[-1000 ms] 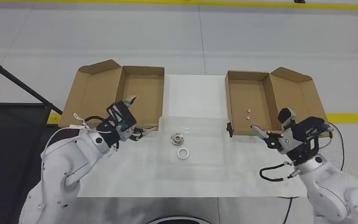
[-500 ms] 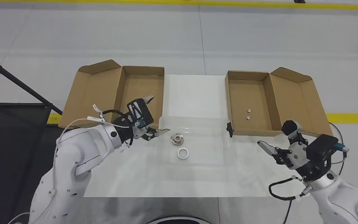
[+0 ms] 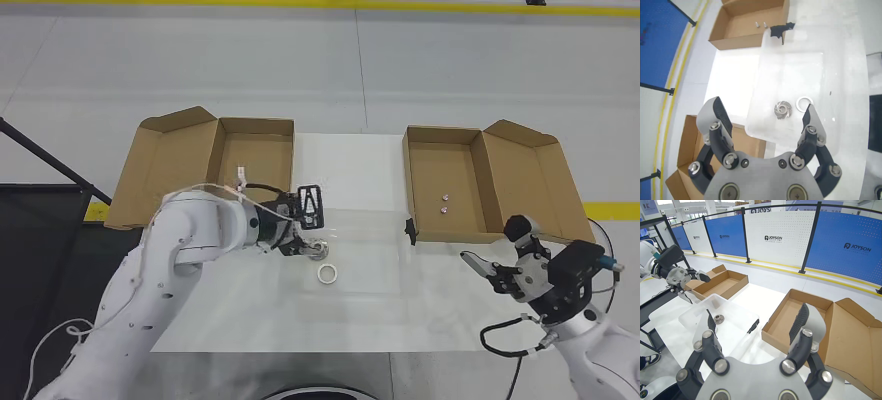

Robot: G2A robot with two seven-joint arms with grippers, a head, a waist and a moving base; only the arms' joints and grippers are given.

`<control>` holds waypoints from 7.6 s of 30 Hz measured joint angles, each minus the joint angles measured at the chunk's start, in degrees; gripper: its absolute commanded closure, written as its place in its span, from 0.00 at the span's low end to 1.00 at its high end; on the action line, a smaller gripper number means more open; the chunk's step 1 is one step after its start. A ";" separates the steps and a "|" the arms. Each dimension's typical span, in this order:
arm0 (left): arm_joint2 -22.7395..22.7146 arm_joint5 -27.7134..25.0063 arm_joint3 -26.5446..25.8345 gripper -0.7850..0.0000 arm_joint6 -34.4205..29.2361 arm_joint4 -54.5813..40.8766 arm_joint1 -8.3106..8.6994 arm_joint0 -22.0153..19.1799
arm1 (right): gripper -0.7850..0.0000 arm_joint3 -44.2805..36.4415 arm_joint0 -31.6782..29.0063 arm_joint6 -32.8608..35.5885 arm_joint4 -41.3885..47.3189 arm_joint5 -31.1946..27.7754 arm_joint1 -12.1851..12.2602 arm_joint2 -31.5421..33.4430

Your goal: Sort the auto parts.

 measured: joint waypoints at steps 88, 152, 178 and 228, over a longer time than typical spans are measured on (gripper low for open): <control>52.94 2.32 33.34 0.91 -3.97 -9.68 -10.90 -33.10 | 0.00 0.95 0.53 0.16 -0.51 0.46 -0.04 -0.62; 12.77 29.12 4.02 1.00 56.11 3.91 2.09 -6.46 | 0.00 0.95 0.53 0.16 -0.51 0.46 -0.04 -0.62; -2.83 37.90 1.14 1.00 43.19 1.88 4.07 3.20 | 0.00 0.95 0.53 0.16 -0.51 0.46 -0.04 -0.62; 14.81 44.83 66.42 0.00 1.83 -14.94 -8.70 -30.53 | 0.00 0.95 0.53 0.16 -0.51 0.46 -0.04 -0.62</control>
